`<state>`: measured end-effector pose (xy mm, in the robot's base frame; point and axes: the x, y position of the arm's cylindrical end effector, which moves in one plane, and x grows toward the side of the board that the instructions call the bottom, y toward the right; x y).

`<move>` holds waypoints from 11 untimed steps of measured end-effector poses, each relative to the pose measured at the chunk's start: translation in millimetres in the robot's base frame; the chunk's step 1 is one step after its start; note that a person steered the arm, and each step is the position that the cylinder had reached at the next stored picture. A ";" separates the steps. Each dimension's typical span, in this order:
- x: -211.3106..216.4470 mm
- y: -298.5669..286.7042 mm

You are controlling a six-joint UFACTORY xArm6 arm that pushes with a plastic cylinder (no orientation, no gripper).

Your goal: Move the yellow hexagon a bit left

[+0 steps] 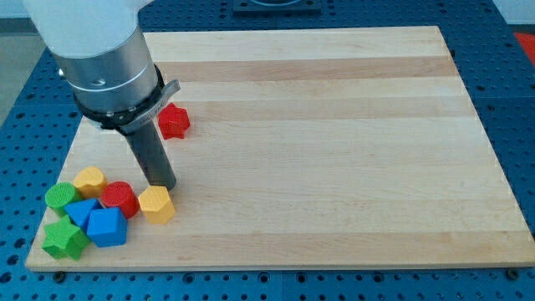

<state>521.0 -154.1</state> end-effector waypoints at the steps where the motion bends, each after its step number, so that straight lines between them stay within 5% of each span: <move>1: -1.5 21.1; 3: 0.2 50.5; 6: 34.8 40.5; 11: 28.9 19.2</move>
